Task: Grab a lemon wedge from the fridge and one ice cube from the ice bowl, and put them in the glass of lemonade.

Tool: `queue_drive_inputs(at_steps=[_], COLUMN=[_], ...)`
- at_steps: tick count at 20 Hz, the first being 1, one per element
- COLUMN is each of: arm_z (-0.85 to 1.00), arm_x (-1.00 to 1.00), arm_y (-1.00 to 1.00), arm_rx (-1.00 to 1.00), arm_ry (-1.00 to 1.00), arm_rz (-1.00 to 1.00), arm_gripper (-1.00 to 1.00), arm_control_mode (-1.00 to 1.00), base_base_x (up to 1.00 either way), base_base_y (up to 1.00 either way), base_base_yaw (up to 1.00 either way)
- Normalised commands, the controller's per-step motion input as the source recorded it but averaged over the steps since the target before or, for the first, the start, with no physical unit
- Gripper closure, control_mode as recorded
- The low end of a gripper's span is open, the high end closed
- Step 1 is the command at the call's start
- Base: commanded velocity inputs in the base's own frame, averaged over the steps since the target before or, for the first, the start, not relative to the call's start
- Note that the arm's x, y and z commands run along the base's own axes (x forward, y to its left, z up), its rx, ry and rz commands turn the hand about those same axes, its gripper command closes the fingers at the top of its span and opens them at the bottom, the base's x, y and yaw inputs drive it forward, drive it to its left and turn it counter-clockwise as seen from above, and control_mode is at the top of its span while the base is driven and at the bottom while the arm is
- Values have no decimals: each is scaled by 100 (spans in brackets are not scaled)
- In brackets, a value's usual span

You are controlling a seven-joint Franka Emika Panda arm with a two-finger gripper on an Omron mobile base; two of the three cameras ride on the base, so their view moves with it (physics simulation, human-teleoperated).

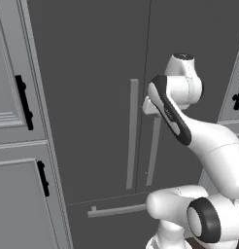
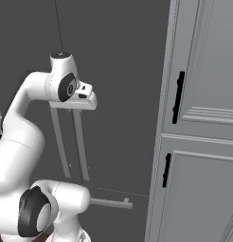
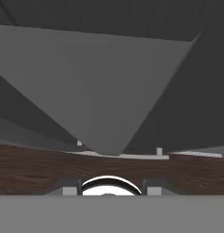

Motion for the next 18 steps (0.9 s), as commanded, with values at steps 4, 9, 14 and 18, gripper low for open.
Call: queue_drive_inputs(at_steps=[4,9,14,18], arm_z=[0,0,0,0], arm_x=[-31,-64,-59,0], arm_y=[0,0,0,0], arm_rx=[0,1,5,0], arm_ry=[-1,0,0,0], arm_rz=[0,1,0,0], arm_gripper=[-100,-100,-100,-100], arm_control_mode=[-100,-100,-100,100], base_base_x=[0,0,0,-47], base_base_y=[0,0,0,2], base_base_yaw=[0,0,0,-4])
